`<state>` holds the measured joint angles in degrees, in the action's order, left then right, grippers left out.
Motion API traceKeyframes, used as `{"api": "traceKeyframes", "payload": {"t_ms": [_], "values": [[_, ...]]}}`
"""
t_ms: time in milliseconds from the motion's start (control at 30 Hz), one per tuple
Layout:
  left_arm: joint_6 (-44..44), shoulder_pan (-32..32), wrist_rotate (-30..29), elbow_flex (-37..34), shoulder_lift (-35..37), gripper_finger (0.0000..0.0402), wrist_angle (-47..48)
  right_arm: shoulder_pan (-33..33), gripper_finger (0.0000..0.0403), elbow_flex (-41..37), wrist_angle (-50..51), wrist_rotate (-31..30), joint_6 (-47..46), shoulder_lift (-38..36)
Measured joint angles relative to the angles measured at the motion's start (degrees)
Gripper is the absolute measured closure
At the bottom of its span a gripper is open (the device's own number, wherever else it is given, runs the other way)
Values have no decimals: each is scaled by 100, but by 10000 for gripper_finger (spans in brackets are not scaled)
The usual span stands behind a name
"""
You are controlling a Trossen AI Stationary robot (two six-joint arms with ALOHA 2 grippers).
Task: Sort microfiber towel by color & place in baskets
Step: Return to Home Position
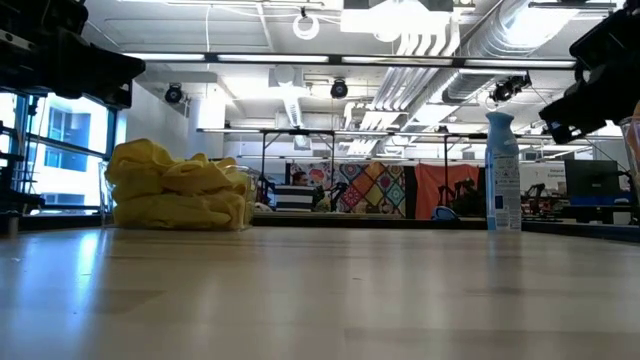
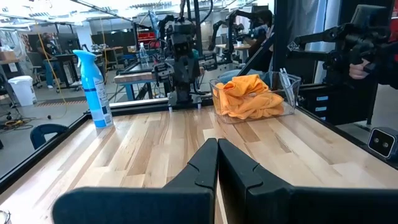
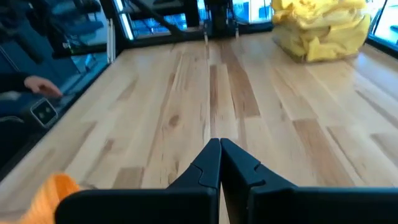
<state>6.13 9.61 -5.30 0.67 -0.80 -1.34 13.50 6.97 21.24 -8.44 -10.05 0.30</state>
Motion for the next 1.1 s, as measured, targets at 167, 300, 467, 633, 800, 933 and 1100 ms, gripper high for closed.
{"api": "traceKeyframes", "payload": {"t_ms": [167,300,467,633,800,933,1100], "values": [[-2,0,0,0,0,401,-1,0,403,-30,0,126,324,33],[-2,0,0,1,0,401,-1,0,403,-30,0,141,603,33],[-4,2,0,0,0,401,-1,0,403,-30,0,60,322,35],[-4,0,0,0,2,401,-1,0,403,-30,0,-40,302,35],[-3,0,0,1,0,401,-1,0,403,-30,-2,-38,302,37],[-4,0,0,0,0,401,-1,0,403,-30,-2,-40,302,37],[-1,1,0,2,0,401,-1,0,403,-30,-2,-40,302,37]]}}
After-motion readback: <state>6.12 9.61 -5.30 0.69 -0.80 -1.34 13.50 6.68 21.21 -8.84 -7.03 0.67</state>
